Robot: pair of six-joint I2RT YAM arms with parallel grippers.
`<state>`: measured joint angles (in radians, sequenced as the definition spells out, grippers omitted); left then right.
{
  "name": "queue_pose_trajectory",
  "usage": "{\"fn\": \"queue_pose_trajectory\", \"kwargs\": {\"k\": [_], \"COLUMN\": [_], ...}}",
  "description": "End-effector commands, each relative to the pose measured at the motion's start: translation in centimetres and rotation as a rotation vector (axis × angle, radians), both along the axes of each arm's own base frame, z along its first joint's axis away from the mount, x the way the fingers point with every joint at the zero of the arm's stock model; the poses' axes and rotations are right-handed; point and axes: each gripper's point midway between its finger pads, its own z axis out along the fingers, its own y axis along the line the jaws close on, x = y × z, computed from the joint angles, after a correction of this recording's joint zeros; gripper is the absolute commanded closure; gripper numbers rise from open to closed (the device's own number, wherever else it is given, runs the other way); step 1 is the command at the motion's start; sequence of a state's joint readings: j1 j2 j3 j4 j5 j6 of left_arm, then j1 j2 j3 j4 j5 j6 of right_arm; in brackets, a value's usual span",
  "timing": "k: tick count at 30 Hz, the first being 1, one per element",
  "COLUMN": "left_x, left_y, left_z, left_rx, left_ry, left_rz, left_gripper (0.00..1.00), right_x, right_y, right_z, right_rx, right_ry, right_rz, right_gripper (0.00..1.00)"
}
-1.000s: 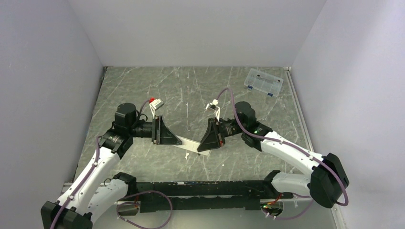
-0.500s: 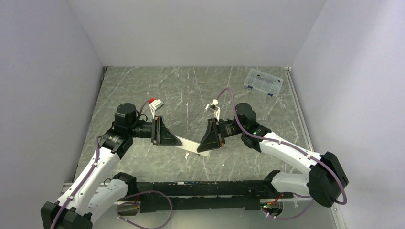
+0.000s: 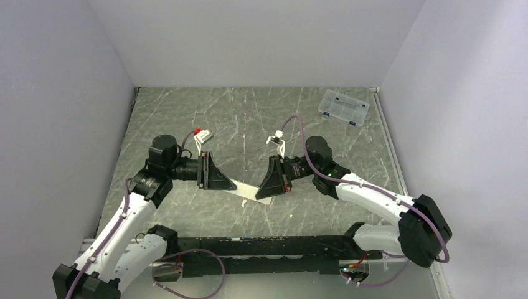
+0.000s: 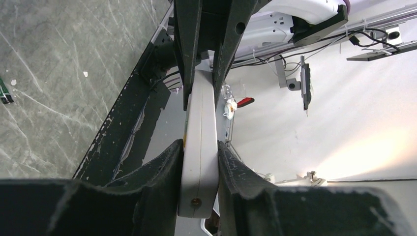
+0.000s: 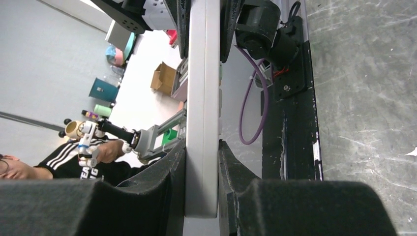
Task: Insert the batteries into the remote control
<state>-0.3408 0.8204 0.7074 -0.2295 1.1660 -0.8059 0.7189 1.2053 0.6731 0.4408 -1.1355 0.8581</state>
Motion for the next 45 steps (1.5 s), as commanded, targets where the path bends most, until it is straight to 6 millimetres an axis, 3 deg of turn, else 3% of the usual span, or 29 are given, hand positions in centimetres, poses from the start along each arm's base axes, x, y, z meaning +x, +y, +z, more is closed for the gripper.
{"fn": "queue_pose_trajectory", "kwargs": {"k": [1,2,6,9,21,25,35,45], "left_x": [-0.5,-0.5,-0.4,-0.4,0.3,0.6,1.4,2.4], "left_y": [0.1,0.1,0.1,0.1,0.1,0.2,0.5,0.7], "left_z": [2.2,2.2,2.1,2.2,1.6,1.5,0.9,0.9], "left_rx": [-0.039,-0.038,-0.034,-0.034,-0.019,-0.010,0.043,0.064], "left_ry": [-0.099,-0.101,-0.103,-0.109,-0.101,-0.100,-0.107,-0.117], "left_rz": [-0.029,-0.029,-0.019,-0.010,0.044,0.064,0.131,0.207], "left_gripper": [0.68,0.70,1.00,1.00,1.00,1.00,1.00,1.00], "right_x": [0.0,0.1,0.2,0.3,0.8,1.0,2.9,5.0], "right_y": [0.2,0.3,0.3,0.4,-0.1,-0.6,-2.7,-4.0], "right_z": [0.7,0.7,0.5,0.2,-0.5,-0.6,-0.8,-1.0], "right_rx": [0.040,0.040,0.034,0.022,-0.027,-0.036,-0.096,-0.179], "right_ry": [-0.037,-0.037,-0.031,-0.035,-0.093,-0.110,-0.158,-0.168], "right_rz": [0.004,0.005,0.004,-0.005,-0.073,-0.107,-0.322,-0.514], "right_gripper": [1.00,1.00,1.00,0.99,0.52,0.42,0.37,0.38]}}
